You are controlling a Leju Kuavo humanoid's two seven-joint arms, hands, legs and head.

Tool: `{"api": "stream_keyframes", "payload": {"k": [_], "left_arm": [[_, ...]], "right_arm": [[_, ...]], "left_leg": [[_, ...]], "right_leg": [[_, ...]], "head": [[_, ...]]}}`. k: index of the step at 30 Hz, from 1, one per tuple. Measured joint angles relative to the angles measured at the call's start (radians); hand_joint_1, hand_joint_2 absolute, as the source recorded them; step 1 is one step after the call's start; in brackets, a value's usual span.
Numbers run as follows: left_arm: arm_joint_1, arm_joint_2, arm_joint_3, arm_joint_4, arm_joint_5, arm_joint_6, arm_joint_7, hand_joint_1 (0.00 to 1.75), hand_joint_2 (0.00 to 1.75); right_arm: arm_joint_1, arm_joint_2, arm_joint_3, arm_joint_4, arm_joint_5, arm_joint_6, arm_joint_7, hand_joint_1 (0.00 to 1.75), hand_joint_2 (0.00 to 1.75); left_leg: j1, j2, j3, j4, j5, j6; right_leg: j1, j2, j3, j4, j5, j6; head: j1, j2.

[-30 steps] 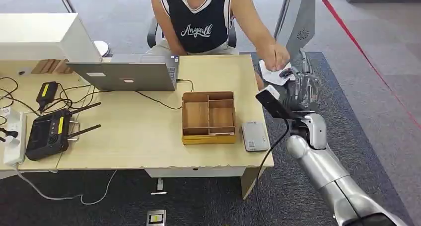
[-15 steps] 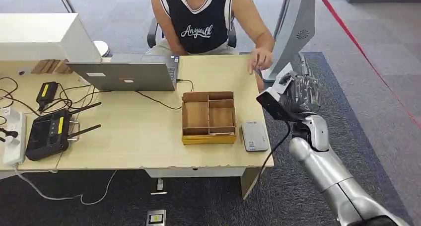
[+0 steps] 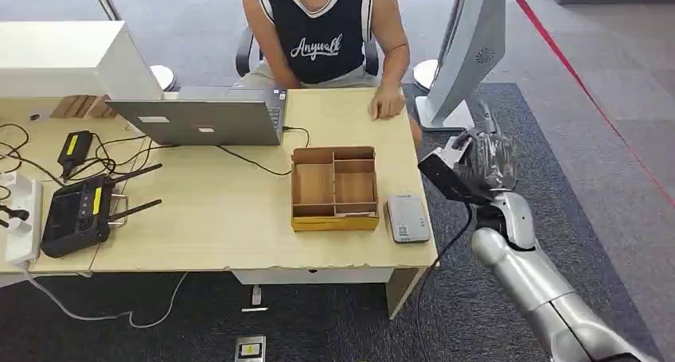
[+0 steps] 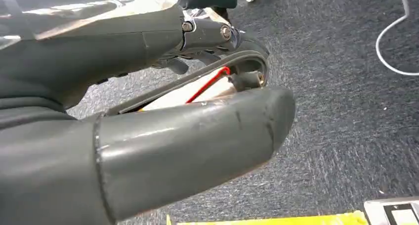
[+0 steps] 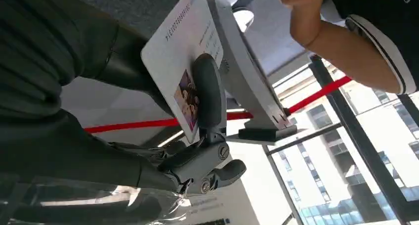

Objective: Pass the card to the sensor for recognition and then transmit it.

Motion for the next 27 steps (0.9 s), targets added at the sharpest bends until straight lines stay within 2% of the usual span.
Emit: {"api": "stream_keyframes", "payload": {"k": [4, 8, 17, 27], "left_arm": [[0.001, 0.0, -0.005, 0.0, 0.021, 0.001, -0.002, 0.0, 0.0], [0.001, 0.0, -0.026, 0.0, 0.052, 0.0, -0.002, 0.0, 0.0], [0.008, 0.0, -0.04, 0.0, 0.088, 0.006, 0.001, 0.0, 0.0], [0.008, 0.0, -0.04, 0.0, 0.096, 0.006, 0.012, 0.0, 0.0]], "right_arm": [[0.003, -0.008, 0.015, 0.018, -0.024, 0.021, -0.01, 1.75, 1.75], [0.017, -0.005, 0.04, 0.054, -0.069, 0.078, 0.002, 1.75, 1.75], [0.025, 0.049, 0.098, 0.151, -0.09, 0.122, -0.024, 1.75, 1.75], [0.018, 0.091, 0.142, 0.228, -0.098, 0.134, -0.029, 1.75, 1.75]], "left_leg": [[0.0, 0.0, 0.0, 0.0, 0.0, 0.0], [0.0, -0.001, -0.002, 0.0, 0.0, 0.0], [0.0, 0.0, -0.002, 0.0, 0.0, 0.0], [0.0, 0.0, -0.002, 0.0, 0.0, 0.0]], "right_leg": [[0.0, 0.0, 0.0, 0.0, 0.0, 0.0], [0.0, 0.0, 0.0, 0.0, 0.0, 0.0], [0.0, 0.0, -0.001, 0.0, 0.0, 0.0], [0.0, 0.0, -0.001, 0.0, 0.0, 0.0]], "head": [[0.0, 0.0], [0.0, 0.0], [0.0, 0.0], [0.0, 0.0]]}}
